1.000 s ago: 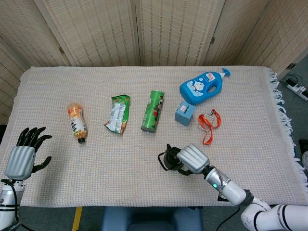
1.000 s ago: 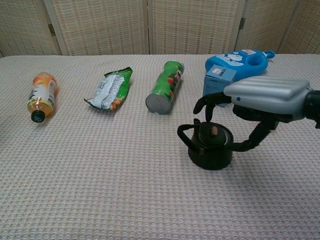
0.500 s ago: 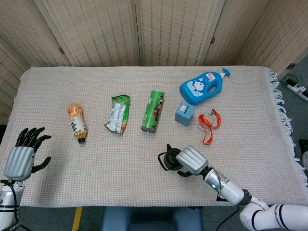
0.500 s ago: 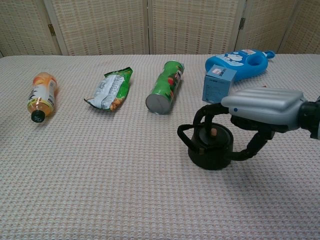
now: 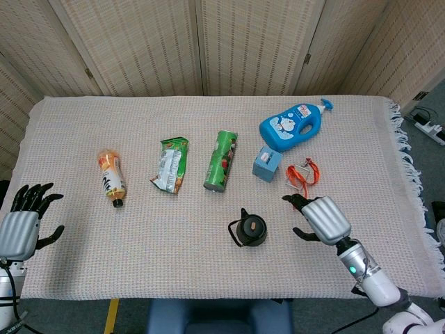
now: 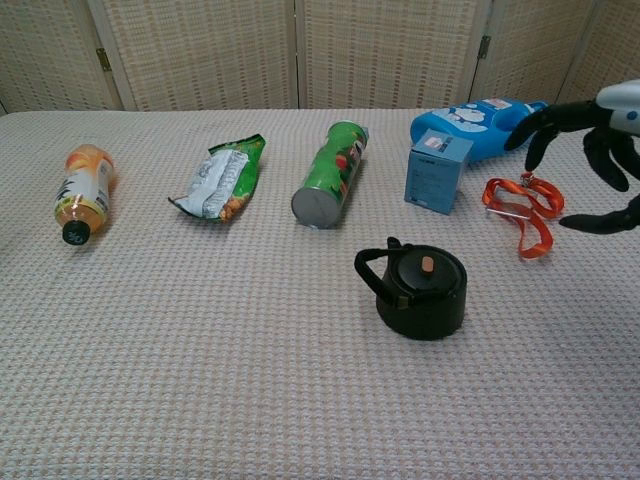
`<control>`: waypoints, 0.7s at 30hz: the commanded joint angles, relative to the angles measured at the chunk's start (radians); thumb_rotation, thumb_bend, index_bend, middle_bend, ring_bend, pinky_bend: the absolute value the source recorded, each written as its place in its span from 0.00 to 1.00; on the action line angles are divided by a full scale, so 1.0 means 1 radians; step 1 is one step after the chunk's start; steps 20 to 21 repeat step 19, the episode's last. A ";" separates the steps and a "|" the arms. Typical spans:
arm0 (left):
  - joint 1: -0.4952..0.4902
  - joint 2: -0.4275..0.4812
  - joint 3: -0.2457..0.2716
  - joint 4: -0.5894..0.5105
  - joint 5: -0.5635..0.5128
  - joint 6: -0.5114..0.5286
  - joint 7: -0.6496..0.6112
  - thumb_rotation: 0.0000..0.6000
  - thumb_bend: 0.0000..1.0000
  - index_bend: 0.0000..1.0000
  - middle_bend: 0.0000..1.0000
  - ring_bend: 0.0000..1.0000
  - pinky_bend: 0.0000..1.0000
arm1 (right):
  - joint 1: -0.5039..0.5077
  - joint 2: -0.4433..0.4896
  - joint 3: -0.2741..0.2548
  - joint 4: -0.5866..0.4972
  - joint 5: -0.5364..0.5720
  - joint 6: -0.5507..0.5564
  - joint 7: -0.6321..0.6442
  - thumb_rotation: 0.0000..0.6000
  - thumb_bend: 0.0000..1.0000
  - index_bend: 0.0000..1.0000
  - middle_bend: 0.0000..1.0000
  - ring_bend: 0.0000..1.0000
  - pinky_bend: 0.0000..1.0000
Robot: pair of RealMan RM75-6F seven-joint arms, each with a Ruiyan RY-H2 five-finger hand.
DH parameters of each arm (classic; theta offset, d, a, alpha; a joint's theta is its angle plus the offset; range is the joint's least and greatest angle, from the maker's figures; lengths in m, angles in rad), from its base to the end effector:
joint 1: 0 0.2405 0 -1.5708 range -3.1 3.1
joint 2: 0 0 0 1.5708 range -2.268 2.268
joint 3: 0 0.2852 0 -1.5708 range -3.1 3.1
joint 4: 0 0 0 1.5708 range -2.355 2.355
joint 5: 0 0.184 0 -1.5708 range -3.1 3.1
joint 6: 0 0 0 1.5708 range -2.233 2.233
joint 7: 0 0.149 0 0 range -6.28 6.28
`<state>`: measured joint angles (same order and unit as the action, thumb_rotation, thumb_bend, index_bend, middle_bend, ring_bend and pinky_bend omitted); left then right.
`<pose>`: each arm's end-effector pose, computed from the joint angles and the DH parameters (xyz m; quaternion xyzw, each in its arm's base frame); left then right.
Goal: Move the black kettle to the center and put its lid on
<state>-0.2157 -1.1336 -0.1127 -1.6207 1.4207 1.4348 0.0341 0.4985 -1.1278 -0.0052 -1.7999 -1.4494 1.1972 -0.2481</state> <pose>-0.3044 0.2388 0.1966 -0.5941 -0.3626 -0.4183 0.5836 -0.2202 -0.2752 0.1327 0.7530 -0.3187 0.3691 0.4418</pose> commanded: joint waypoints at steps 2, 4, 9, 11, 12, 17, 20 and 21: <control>0.014 0.017 0.003 -0.010 -0.025 -0.009 -0.002 1.00 0.23 0.23 0.09 0.05 0.00 | -0.110 0.045 -0.025 0.018 -0.026 0.137 0.040 1.00 0.31 0.11 0.15 0.27 0.24; 0.023 0.023 0.008 -0.016 -0.037 -0.011 0.003 1.00 0.23 0.22 0.09 0.06 0.00 | -0.154 0.044 -0.033 0.042 -0.031 0.189 0.052 1.00 0.31 0.06 0.09 0.20 0.17; 0.048 0.008 0.015 -0.007 -0.071 0.000 0.021 1.00 0.23 0.21 0.09 0.05 0.00 | -0.239 0.038 -0.045 0.083 -0.036 0.278 0.094 1.00 0.31 0.00 0.02 0.14 0.14; 0.060 0.001 0.016 -0.003 -0.087 0.006 0.022 1.00 0.23 0.21 0.09 0.05 0.00 | -0.267 0.035 -0.049 0.094 -0.043 0.306 0.106 1.00 0.31 0.00 0.02 0.14 0.14; 0.066 -0.002 0.018 0.000 -0.091 0.011 0.023 1.00 0.23 0.21 0.09 0.05 0.00 | -0.278 0.035 -0.052 0.097 -0.045 0.314 0.111 1.00 0.31 0.00 0.02 0.14 0.14; 0.104 -0.023 0.032 0.021 -0.076 0.060 0.018 1.00 0.23 0.21 0.09 0.06 0.00 | -0.327 0.030 -0.057 0.102 -0.037 0.336 0.130 1.00 0.31 0.00 0.02 0.16 0.14; 0.115 -0.029 0.037 0.026 -0.067 0.074 0.012 1.00 0.23 0.21 0.09 0.06 0.00 | -0.337 0.031 -0.058 0.102 -0.036 0.333 0.141 1.00 0.31 0.00 0.02 0.17 0.14; 0.115 -0.029 0.037 0.026 -0.067 0.074 0.012 1.00 0.23 0.21 0.09 0.06 0.00 | -0.337 0.031 -0.058 0.102 -0.036 0.333 0.141 1.00 0.31 0.00 0.02 0.17 0.14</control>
